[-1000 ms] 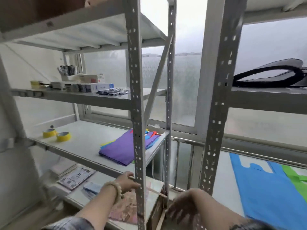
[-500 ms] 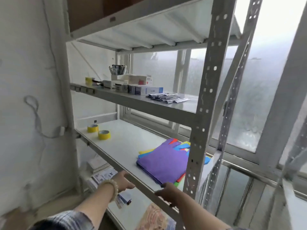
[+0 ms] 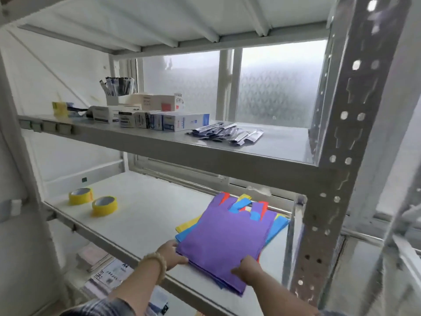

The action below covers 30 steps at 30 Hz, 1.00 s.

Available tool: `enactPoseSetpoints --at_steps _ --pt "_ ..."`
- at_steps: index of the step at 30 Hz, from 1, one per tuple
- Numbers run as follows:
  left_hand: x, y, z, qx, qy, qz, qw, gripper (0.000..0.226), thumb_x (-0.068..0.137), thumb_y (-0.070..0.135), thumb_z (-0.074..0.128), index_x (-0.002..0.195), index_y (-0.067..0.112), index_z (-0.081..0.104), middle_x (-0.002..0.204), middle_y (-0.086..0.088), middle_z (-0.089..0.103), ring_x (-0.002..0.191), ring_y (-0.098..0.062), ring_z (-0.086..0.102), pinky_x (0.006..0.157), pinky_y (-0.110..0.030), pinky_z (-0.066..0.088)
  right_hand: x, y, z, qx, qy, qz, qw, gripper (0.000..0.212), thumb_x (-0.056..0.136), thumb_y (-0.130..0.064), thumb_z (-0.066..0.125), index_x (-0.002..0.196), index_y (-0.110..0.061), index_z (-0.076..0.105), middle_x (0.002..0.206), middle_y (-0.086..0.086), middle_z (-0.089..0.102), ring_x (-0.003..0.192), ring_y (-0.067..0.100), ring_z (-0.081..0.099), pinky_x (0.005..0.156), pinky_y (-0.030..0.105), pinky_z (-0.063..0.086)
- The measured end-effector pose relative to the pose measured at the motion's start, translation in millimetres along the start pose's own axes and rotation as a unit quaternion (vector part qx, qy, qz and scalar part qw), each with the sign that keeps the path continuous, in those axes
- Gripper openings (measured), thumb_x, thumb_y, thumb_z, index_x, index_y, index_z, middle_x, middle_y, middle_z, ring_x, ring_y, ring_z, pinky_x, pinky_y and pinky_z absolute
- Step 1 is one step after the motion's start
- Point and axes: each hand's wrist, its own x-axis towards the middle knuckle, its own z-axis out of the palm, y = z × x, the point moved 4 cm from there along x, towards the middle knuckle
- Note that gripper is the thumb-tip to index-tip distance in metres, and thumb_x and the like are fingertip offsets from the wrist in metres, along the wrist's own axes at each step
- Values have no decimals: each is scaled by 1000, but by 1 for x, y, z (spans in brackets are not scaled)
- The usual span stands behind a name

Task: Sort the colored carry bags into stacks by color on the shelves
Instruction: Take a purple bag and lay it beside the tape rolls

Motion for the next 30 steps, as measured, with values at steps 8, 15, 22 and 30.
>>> enactPoseSetpoints --at_steps 8,15,22,30 --pt "97 22 -13 64 -70 54 994 62 79 13 70 133 3 41 129 -20 56 119 -30 56 98 -37 45 54 21 14 216 113 148 958 28 86 -21 57 110 -9 62 97 7 64 64 11 50 54 17 34" --pt "137 17 11 69 -112 65 989 67 76 11 75 133 -3 42 128 -24 55 118 -35 55 99 -36 44 56 34 31 116 89 236 961 39 92 -20 45 128 -6 51 134 12 53 125 26 52 96 26 44" --pt "154 11 18 86 -106 74 988 64 81 16 70 135 -3 40 139 -16 46 126 -27 47 105 -29 36 69 29 43 138 76 258 953 15 85 -18 50 97 -16 57 107 9 59 96 23 57 73 23 36" --pt "158 -9 18 113 -54 16 992 78 81 38 66 141 3 31 142 -15 41 132 -28 40 107 -29 37 81 32 66 151 106 360 915 50 83 -28 57 130 -13 49 132 6 53 121 24 53 95 27 44"
